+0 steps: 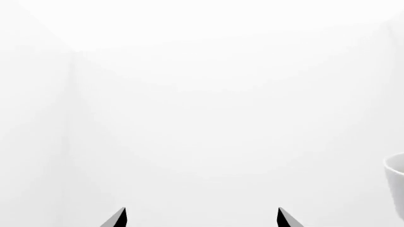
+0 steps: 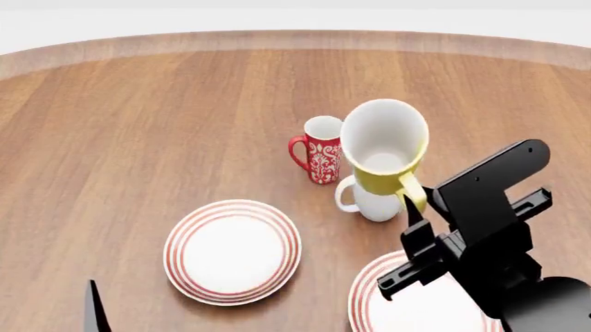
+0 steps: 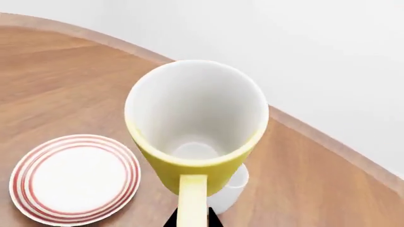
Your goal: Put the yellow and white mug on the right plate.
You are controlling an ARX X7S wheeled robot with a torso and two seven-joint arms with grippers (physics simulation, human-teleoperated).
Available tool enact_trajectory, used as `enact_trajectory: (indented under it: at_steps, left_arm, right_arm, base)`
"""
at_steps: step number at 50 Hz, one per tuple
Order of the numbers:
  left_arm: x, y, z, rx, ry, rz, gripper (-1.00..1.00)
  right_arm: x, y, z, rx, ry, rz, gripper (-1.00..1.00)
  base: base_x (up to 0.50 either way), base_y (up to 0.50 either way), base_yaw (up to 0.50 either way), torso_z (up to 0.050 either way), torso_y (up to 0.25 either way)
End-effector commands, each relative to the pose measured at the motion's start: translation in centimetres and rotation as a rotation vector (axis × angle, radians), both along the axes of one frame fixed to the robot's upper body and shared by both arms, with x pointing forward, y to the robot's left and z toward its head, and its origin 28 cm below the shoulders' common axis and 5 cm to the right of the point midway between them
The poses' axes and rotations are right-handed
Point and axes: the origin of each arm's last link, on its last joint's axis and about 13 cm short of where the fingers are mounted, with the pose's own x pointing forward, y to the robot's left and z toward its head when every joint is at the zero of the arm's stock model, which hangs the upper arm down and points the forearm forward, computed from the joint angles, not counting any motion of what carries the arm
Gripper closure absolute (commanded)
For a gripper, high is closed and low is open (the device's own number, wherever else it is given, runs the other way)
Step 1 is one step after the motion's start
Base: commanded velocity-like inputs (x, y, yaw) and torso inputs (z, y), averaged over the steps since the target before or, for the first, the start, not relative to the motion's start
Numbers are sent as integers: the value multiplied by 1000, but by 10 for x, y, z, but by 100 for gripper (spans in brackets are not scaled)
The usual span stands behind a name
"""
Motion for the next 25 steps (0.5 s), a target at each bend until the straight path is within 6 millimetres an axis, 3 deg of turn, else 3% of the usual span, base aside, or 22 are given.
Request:
enact_trajectory:
  at_steps: [1,12,25]
  left_arm:
    - [0,-1,0,5,-14,-3,-100]
    - [0,-1,2,2,-11,-5,-100]
    - [1,-1,1,3,-2,-7,-100]
  right_arm:
    - [-6,-18,10,-13,-23,-56,100]
    - [-23,-31,3,-24,35,-59,100]
    - [-18,-45,15,20,113,-12,100]
  base:
    - [0,0,0,0,0]
    - [0,0,0,0,1]
    - [0,0,0,0,0]
